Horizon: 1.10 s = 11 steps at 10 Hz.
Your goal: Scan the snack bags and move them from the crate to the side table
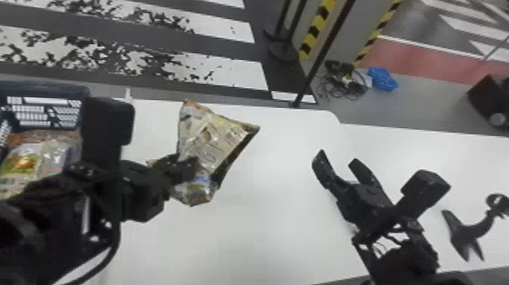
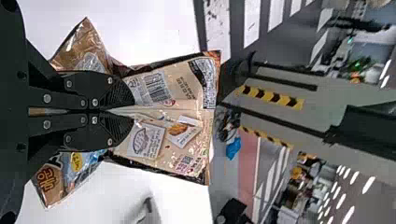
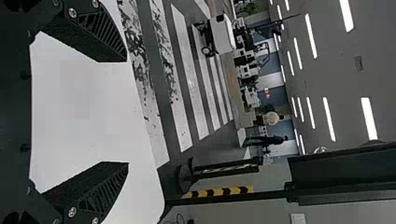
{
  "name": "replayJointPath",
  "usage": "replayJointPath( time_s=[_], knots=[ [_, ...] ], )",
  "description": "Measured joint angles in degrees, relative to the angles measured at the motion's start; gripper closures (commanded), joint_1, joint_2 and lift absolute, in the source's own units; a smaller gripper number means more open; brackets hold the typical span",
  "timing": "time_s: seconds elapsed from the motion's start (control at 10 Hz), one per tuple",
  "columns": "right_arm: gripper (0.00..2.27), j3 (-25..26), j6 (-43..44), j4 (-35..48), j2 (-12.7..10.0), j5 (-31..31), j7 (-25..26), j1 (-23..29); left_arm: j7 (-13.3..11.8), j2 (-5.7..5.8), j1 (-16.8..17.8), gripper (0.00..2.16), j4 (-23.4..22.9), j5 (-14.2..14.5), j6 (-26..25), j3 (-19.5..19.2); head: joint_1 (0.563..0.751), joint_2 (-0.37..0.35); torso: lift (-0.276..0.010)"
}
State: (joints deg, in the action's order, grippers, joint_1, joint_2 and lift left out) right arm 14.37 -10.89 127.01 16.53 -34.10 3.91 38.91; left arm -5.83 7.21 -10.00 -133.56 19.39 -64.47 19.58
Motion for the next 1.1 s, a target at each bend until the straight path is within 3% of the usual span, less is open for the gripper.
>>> replayJointPath(
  time_s=[0.1,0.2,0.4,0.6,0.7,0.8,0.9,1.1],
  knots=[
    [0.14,0.34,-0.08,0.13,0.10,-0.06,-0.03,-0.20,-5.08,-0.02,0.74,2.13,4.18,-1.26,0.01,2.15,0.695,-0.350,-0.087],
    [0.14,0.55,-0.33,0.22,0.21,-0.22,-0.03,-0.52,-8.22,-0.20,1.72,2.13,8.36,-3.08,0.06,4.92,0.695,-0.350,-0.087],
    [0.14,0.61,-0.52,0.25,0.23,-0.48,-0.04,-0.93,-11.68,-1.38,4.77,2.13,16.14,-6.86,0.37,11.87,0.695,-0.350,-0.087],
    [0.14,0.61,-0.51,0.03,0.20,-0.53,-0.05,-1.06,-14.15,-3.20,7.80,2.13,24.61,-7.48,3.45,15.50,0.695,-0.350,-0.087],
    [0.14,0.61,-0.50,-0.20,0.25,-0.53,-0.05,-1.24,-13.91,-4.36,8.49,1.92,28.01,-8.98,6.45,16.78,0.695,-0.350,-0.087],
    [0.14,0.50,-0.50,-0.46,0.27,-0.53,-0.04,-1.46,-13.00,-5.32,8.78,0.31,30.62,-10.02,10.35,17.27,0.695,-0.350,-0.087],
    [0.14,0.23,-0.50,-0.76,0.30,-0.53,-0.11,-1.62,-12.45,-5.84,9.16,0.00,32.20,-10.28,13.24,17.32,0.695,-0.350,-0.087],
    [0.14,0.05,-0.50,-1.25,0.47,-0.57,-0.07,-1.86,-12.31,-5.97,9.69,0.07,32.66,-10.22,14.13,16.93,0.695,-0.350,-0.087]
  ],
)
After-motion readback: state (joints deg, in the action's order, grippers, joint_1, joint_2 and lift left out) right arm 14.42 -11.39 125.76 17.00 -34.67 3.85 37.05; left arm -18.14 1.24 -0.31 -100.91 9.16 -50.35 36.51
